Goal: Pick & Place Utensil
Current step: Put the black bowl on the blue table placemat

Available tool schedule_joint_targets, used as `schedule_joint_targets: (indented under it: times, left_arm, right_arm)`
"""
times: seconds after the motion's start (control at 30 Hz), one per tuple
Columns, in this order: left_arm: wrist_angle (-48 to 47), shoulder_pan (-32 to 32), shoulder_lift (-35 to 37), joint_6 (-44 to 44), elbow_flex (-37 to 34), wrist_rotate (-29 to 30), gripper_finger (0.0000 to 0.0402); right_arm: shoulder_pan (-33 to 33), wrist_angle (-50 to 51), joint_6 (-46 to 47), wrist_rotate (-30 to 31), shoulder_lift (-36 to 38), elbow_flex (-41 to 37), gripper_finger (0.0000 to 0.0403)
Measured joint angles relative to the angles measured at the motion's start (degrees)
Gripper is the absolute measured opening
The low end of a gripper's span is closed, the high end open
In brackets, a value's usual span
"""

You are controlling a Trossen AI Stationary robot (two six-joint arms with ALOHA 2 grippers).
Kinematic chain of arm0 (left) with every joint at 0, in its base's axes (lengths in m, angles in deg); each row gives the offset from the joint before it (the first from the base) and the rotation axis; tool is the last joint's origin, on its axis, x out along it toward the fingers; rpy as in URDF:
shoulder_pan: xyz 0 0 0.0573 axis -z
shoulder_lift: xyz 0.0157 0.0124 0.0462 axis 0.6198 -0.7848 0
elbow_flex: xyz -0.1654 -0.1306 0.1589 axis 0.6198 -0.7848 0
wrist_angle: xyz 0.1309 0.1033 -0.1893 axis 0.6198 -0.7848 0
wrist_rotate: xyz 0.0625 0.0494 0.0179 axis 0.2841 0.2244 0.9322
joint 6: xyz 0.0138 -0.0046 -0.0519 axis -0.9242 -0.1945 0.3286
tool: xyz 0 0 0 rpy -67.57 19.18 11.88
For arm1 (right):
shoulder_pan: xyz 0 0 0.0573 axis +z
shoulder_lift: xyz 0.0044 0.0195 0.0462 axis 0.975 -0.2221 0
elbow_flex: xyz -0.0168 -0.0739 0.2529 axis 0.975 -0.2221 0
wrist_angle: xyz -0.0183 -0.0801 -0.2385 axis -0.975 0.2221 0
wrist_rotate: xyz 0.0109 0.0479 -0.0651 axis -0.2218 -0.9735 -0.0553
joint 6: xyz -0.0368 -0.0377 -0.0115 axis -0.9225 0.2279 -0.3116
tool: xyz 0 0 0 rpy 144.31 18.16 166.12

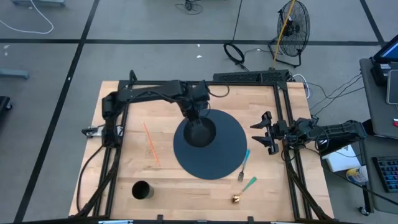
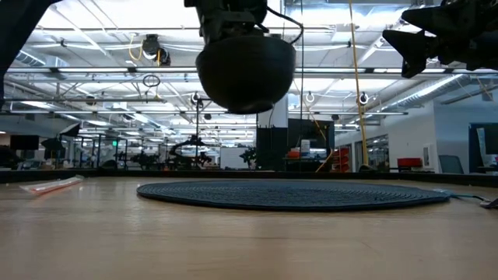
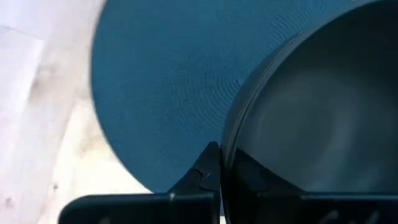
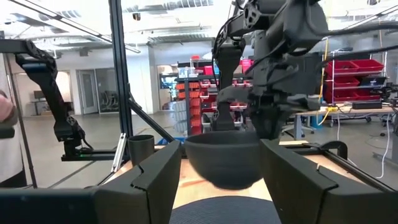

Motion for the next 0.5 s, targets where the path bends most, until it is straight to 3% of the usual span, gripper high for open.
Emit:
schedule_joint_targets:
  times: [0.5]
  left_arm:
    - [8.94,4.08,-1.89,-1.91,-0.57,3.73,0.0011]
  right_arm:
    - [0.0,1.76,0.02,-0.02,0.0,0.02,0.021]
